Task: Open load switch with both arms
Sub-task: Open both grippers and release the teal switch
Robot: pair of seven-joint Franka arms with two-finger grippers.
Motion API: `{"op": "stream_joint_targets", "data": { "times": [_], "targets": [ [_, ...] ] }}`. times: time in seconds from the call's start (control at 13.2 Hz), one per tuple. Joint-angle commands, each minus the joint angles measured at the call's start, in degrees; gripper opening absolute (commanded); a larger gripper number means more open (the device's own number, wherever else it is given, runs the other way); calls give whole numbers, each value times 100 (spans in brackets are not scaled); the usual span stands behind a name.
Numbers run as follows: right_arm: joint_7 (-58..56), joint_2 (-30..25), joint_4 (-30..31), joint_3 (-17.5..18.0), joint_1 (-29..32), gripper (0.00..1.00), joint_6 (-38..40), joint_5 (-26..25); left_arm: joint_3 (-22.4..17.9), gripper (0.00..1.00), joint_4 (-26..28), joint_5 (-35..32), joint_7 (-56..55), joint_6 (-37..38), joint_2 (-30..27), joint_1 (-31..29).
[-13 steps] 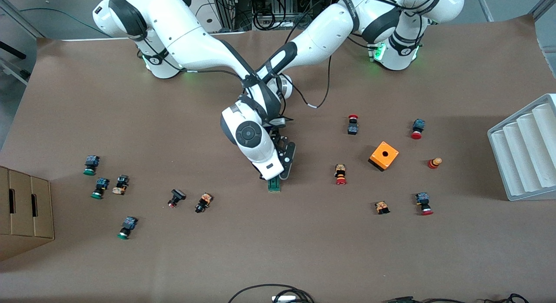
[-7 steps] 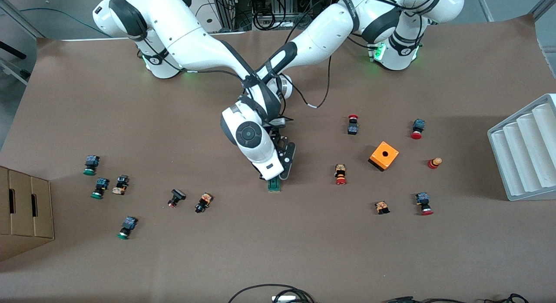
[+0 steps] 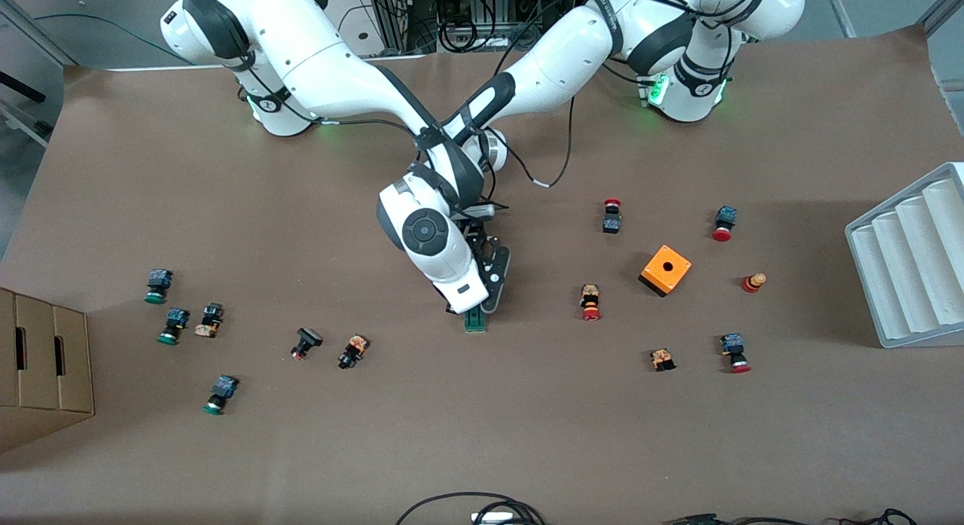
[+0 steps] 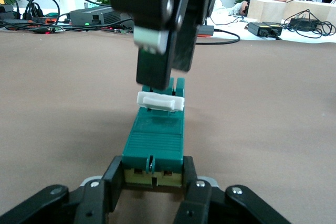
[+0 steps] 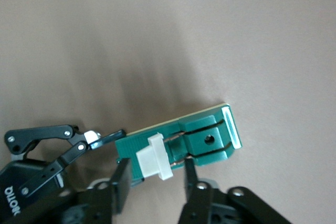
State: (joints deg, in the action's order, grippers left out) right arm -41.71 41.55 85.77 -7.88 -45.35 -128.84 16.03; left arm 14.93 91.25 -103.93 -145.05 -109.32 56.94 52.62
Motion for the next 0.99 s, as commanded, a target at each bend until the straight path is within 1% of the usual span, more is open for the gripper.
{"op": "stream_joint_targets", "data": {
  "times": [0.0, 0.15, 0.23, 0.3, 0.38, 0.46, 0.61, 0.91],
  "targets": [
    [110, -313, 89, 6, 52, 100, 306, 94, -43, 6, -125, -13, -102, -63, 159, 20],
    [137, -462, 89, -3, 96, 100, 516, 102, -43, 9, -125, -5, -102, -63, 151, 11],
    [224, -559, 89, -12, 122, 100, 596, 111, -34, 25, -125, 4, -102, -63, 151, 11],
    [477, -664, 89, -12, 122, 100, 727, 102, -25, 56, -125, 83, -93, -63, 133, 11],
    [784, -770, 80, -21, 122, 100, 841, 94, -25, 71, -133, 144, -85, -63, 124, 11],
    [996, -866, 72, -21, 122, 100, 929, 94, -25, 100, -134, 154, -76, -63, 124, 11],
    [1138, -1042, 71, -47, 131, 100, 1096, 85, -25, 100, -134, 154, -49, -63, 124, 20],
    [1542, -1578, 71, -82, 473, 100, 1755, 67, -16, 100, -142, 171, -23, -63, 81, 20]
  ]
}}
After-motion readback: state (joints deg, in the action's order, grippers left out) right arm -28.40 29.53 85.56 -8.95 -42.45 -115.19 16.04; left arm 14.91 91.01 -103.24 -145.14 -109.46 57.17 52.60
